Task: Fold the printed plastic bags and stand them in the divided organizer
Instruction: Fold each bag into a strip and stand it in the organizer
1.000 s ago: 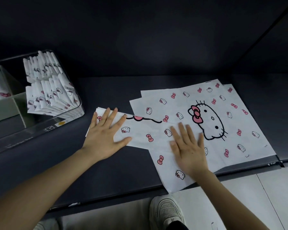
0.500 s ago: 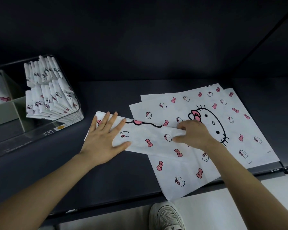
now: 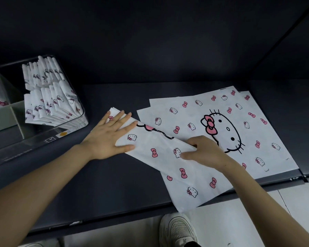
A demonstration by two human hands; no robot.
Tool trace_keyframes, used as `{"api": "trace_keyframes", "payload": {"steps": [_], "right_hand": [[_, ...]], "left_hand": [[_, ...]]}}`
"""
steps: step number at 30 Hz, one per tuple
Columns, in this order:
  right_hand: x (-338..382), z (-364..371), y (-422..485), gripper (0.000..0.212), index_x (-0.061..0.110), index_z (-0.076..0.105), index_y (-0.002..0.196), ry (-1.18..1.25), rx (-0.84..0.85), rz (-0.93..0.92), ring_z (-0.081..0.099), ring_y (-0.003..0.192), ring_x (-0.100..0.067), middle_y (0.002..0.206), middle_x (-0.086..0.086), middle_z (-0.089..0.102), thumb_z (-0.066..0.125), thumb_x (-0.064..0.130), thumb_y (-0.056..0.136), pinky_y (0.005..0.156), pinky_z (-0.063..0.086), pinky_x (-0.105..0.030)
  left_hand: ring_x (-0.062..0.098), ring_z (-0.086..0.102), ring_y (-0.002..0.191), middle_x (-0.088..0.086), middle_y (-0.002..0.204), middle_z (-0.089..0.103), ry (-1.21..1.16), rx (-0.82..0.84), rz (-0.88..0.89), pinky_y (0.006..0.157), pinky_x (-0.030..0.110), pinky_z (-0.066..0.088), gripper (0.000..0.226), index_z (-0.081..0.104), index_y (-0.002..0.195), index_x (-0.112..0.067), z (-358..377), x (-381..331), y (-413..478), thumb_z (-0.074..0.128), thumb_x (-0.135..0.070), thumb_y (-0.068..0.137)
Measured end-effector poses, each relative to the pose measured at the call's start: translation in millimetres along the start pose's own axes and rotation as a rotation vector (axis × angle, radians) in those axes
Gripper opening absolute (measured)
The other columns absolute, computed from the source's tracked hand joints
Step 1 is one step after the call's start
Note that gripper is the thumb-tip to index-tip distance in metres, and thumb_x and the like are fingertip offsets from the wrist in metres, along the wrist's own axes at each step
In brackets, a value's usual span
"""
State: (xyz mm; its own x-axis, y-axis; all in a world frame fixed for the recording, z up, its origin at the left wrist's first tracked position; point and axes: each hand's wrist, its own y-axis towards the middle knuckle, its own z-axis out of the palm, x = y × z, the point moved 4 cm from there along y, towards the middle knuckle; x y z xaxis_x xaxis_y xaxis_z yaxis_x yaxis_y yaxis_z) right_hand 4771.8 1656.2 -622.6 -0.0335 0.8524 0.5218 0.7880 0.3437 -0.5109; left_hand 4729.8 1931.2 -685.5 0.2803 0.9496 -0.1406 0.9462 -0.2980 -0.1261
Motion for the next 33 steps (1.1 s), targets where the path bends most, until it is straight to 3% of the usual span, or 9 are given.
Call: {"api": "trace_keyframes", "payload": {"steps": [4,8,14,18,21,23,25,28,33], "right_hand": [[-2,8,-10,0.014,0.001,0.058,0.079,0.252,-0.039,0.014,0.047,0.053,-0.010,0.066,0.000,0.053,0.068,0.010,0.081,0.048,0.035,-0.017],[-8,24,-20,0.013,0.008,0.061,0.073,0.494,-0.018,0.129,0.055,0.051,-0.006,0.062,0.005,0.060,0.071,0.004,0.079,0.046,0.040,-0.016],[-6,41,-29,0.019,0.002,0.069,0.098,0.802,0.170,0.314,0.069,0.076,-0.018,0.094,-0.009,0.073,0.067,-0.003,0.081,0.054,0.054,-0.023],[15,32,-33,0.009,0.001,0.067,0.085,1.130,0.219,0.366,0.066,0.054,-0.012,0.070,-0.008,0.071,0.058,-0.002,0.087,0.045,0.051,-0.018],[39,9,-30,0.029,0.004,0.064,0.089,1.191,0.170,0.247,0.067,0.052,-0.013,0.077,-0.011,0.073,0.051,0.029,0.096,0.040,0.049,-0.019],[45,-3,-23,0.043,0.010,0.063,0.102,1.009,0.039,0.118,0.069,0.065,-0.016,0.096,-0.005,0.074,0.045,0.049,0.094,0.049,0.052,-0.022],[48,-3,-15,0.036,0.017,0.063,0.112,0.764,-0.113,0.017,0.067,0.071,-0.011,0.105,0.006,0.071,0.053,0.045,0.092,0.056,0.051,-0.021],[50,22,-4,0.039,0.018,0.059,0.122,0.535,-0.095,-0.079,0.058,0.064,-0.006,0.111,0.015,0.063,0.067,0.032,0.087,0.053,0.043,-0.014],[48,48,14,0.021,0.009,0.065,0.090,0.525,-0.143,-0.033,0.046,0.059,-0.010,0.080,0.001,0.061,0.068,0.029,0.087,0.057,0.038,-0.019]], "left_hand": [[0.012,-0.018,0.146,-0.001,0.160,-0.006,-0.007,-0.044,-0.009,0.116,0.041,-0.016,0.083,0.007,0.150,-0.035,-11,0,1,0.009,-0.081,0.081],[0.022,0.040,0.136,0.007,0.145,0.047,-0.243,-0.398,0.029,0.118,0.035,0.015,0.055,0.063,0.126,-0.016,-24,-42,-31,0.047,-0.050,0.086],[0.006,0.038,0.136,-0.008,0.143,0.047,-0.465,-0.307,0.100,0.116,0.026,0.021,0.063,0.051,0.137,-0.025,13,-81,-54,0.053,-0.060,0.085],[-0.004,0.043,0.124,-0.016,0.127,0.058,-0.637,-0.450,-0.099,0.110,0.020,0.030,0.061,0.060,0.128,-0.023,10,-85,-50,0.038,-0.067,0.091],[-0.002,0.058,0.105,-0.012,0.078,0.070,-0.828,-0.391,-0.365,0.077,0.008,0.043,0.064,0.073,0.105,-0.023,4,-80,-49,0.033,-0.070,0.088],[0.010,0.050,0.055,-0.009,0.049,0.042,-1.004,-0.329,-0.483,0.054,0.019,0.034,0.061,0.052,0.059,-0.015,1,-76,-49,0.034,-0.065,0.090],[0.006,0.032,0.050,-0.011,0.051,0.030,-1.134,-0.296,-0.512,0.054,0.022,0.029,0.056,0.031,0.056,-0.013,-2,-75,-51,0.039,-0.057,0.089],[0.006,0.055,0.076,-0.009,0.079,0.060,-1.260,-0.244,-0.471,0.078,0.029,0.048,0.071,0.060,0.078,0.001,6,-66,-51,0.040,-0.066,0.091],[0.003,0.060,0.104,-0.011,0.110,0.068,-1.242,-0.213,-0.456,0.100,0.029,0.045,0.042,0.064,0.113,-0.018,3,-64,-51,0.039,-0.048,0.097]]}}
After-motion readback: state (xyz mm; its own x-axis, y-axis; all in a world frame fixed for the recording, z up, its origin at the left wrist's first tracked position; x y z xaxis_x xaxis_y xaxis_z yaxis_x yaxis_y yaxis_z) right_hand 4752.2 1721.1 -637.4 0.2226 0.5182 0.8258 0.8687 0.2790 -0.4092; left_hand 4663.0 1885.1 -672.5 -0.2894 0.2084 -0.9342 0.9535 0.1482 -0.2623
